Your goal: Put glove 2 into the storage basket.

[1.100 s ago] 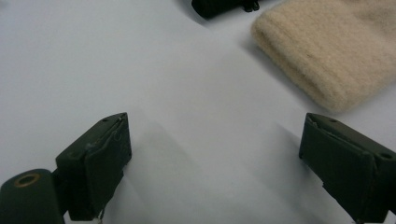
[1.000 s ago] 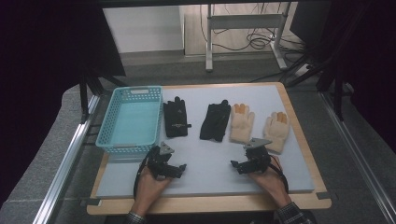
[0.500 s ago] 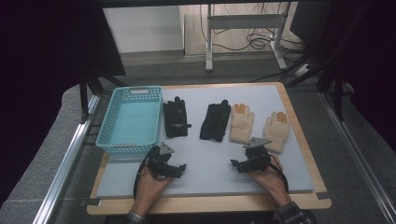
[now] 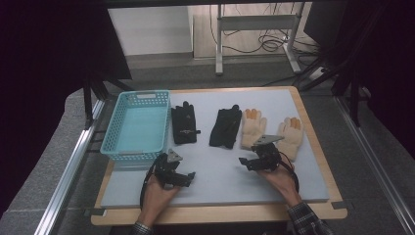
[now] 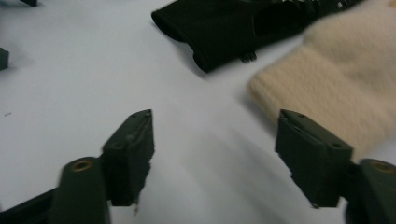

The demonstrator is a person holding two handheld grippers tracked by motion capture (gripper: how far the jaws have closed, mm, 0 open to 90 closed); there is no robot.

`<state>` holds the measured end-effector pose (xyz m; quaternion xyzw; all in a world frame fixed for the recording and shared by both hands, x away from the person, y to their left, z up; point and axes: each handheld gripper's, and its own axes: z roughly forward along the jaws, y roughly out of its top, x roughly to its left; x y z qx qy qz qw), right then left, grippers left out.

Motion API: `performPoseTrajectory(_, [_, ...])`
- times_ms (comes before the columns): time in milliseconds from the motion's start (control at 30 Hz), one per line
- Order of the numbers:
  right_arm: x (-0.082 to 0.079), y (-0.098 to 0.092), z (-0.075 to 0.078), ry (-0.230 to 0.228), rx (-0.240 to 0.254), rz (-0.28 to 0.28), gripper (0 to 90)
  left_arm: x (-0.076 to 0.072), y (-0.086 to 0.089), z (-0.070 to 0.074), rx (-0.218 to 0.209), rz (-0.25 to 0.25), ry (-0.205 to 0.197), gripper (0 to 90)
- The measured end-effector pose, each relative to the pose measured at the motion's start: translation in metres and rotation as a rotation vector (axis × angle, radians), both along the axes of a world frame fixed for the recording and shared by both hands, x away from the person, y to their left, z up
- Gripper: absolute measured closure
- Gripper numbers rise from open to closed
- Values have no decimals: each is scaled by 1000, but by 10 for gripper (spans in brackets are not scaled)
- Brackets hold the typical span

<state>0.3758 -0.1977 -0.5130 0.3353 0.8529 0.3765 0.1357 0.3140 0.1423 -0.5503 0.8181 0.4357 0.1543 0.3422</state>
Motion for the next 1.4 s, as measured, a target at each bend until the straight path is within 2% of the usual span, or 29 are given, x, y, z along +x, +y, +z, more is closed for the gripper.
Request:
performPoseTrajectory(67, [2,2,1,-2,-3,6,314,0,0,0,0,0,0,12])
performPoseTrajectory(133, [10,8,5,-19,-8,21,374,0,0,0,0,0,0,12])
performPoseTrajectory(233, [18,12,7,-28,-5,17,405,0,0,0,0,0,0,12])
performPoseTrajectory(267, [28,16,9,-29,6,7,444,0,0,0,0,0,0,12])
performPoseTrajectory(367, [42,23,13,-19,26,-4,486,0,0,0,0,0,0,12])
performPoseTrajectory(400, [42,23,13,-19,26,-4,486,0,0,0,0,0,0,12])
performPoseTrajectory(433, [50,28,16,-20,31,-10,510,0,0,0,0,0,0,12])
performPoseTrajectory(467, [50,28,16,-20,31,-10,510,0,0,0,0,0,0,12])
performPoseTrajectory(567, [65,37,20,-29,28,-22,534,0,0,0,0,0,0,12])
performPoseTrajectory(633, [80,45,19,-26,-5,-37,524,0,0,0,0,-1,0,13])
performPoseTrajectory(667, [80,45,19,-26,-5,-37,524,0,0,0,0,0,0,13])
performPoseTrajectory(733, [90,50,17,-13,-11,-58,459,0,0,0,0,-1,0,12])
performPoseTrajectory(833, [107,62,12,-17,-20,-98,348,0,0,0,2,-1,0,12])
performPoseTrajectory(900, [109,64,11,-13,-22,-105,338,0,0,0,5,-4,1,13])
performPoseTrajectory(967, [120,73,6,-16,-64,-129,331,0,0,0,0,-1,-1,12])
performPoseTrajectory(1033, [122,75,4,-14,-75,-132,330,0,0,0,0,-1,-1,12])
performPoseTrajectory(1100, [129,80,-1,4,-126,-142,336,0,0,0,2,-3,-1,13])
performPoseTrajectory(1167, [133,83,-7,22,-127,-150,365,0,0,0,0,-2,-1,13])
performPoseTrajectory(1200, [135,81,-9,56,-87,-169,416,0,0,0,0,-2,-1,13])
performPoseTrajectory(1233, [134,81,-9,56,-84,-175,450,0,0,0,0,-2,-1,13])
performPoseTrajectory(1333, [132,81,-7,82,-60,-160,662,0,0,0,0,-1,-1,13])
performPoseTrajectory(1367, [132,81,-7,82,-60,-160,662,0,0,0,0,-1,-1,13])
performPoseTrajectory(1400, [132,82,-7,107,-41,-148,770,0,0,0,0,0,-1,13])
